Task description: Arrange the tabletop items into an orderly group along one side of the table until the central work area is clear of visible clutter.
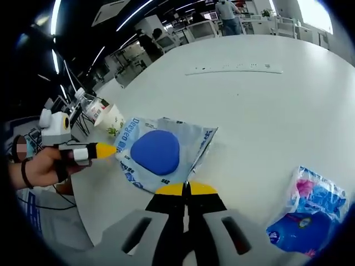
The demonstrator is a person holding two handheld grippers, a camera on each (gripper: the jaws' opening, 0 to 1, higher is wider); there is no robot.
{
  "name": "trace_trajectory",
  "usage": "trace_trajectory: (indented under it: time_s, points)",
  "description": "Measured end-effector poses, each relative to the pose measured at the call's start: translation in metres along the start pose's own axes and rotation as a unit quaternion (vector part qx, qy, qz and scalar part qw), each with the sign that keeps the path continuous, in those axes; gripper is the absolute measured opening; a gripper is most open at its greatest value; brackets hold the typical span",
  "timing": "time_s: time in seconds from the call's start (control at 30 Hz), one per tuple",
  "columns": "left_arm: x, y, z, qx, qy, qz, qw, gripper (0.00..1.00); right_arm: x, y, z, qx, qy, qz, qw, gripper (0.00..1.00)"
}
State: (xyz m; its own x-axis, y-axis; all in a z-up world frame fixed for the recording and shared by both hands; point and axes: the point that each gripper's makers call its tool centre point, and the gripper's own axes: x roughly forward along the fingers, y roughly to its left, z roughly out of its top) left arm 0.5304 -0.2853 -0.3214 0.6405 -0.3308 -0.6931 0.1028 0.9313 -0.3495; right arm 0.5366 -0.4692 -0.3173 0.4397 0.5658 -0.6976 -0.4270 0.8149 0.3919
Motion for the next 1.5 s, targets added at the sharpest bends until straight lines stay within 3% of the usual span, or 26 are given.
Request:
trace_trajectory:
  time_s: [0.17, 0.73, 1.07, 1.5]
  points:
    - [0.002, 0.006, 0.001, -0.015, -0.004, 0.009, 0.9998, 0.00, 0.005, 0.001, 0.008, -0.004, -0.004, -0.001, 1.0000, 0.00]
    - [0.007, 0.013, 0.000, -0.015, 0.007, 0.018, 0.9997, 0.02, 0.009, -0.003, 0.002, 0.005, 0.004, -0.006, 1.0000, 0.00]
    - [0.001, 0.016, -0.003, -0.009, 0.014, 0.018, 0.9997, 0.07, 0.003, -0.010, 0.002, 0.010, 0.003, -0.017, 0.9998, 0.03]
    - [-0.023, 0.018, -0.012, 0.009, 0.018, 0.018, 0.9996, 0.09, -0.013, -0.018, -0.001, 0.016, -0.005, -0.028, 0.9995, 0.07]
